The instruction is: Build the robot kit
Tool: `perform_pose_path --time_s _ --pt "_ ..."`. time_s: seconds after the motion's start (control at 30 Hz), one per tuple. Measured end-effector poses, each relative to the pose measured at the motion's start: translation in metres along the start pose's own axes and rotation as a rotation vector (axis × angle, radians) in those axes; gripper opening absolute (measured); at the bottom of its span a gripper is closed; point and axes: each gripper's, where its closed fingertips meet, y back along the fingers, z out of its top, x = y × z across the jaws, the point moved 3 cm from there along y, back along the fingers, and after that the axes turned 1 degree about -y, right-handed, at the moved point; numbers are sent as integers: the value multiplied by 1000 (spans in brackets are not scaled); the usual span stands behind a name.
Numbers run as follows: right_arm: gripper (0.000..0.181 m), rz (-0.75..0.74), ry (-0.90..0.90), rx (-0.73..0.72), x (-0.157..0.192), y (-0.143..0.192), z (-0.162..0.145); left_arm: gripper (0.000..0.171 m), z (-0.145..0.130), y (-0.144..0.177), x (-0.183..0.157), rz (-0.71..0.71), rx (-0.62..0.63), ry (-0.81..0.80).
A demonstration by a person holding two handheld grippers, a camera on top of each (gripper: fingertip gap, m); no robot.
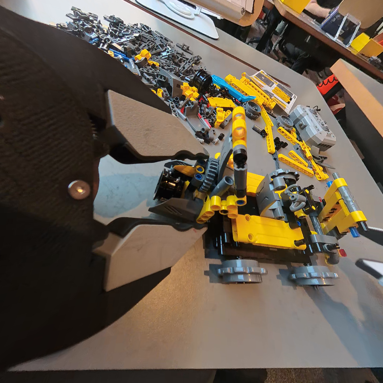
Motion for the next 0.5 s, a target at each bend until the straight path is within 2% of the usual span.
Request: perform_pose_path --time_s 0.1,0.27,0.33,0.4,0.43,0.5 --pt "63 93 36 65 3 -3 1 58 -4 1 4 13 7 -9" --pt "62 97 176 124 16 -13 -3 58 -8 10 12 32 -21 13" --pt "62 33 290 126 13 -9 13 58 -8 15 13 38 -41 22" --pt "74 102 408 120 34 -10 39 58 -10 18 13 49 -32 20" --pt "75 148 467 150 47 -16 49 58 -11 19 12 57 -33 16" --pt "81 210 579 318 64 -37 50 58 -11 22 12 72 -38 16"
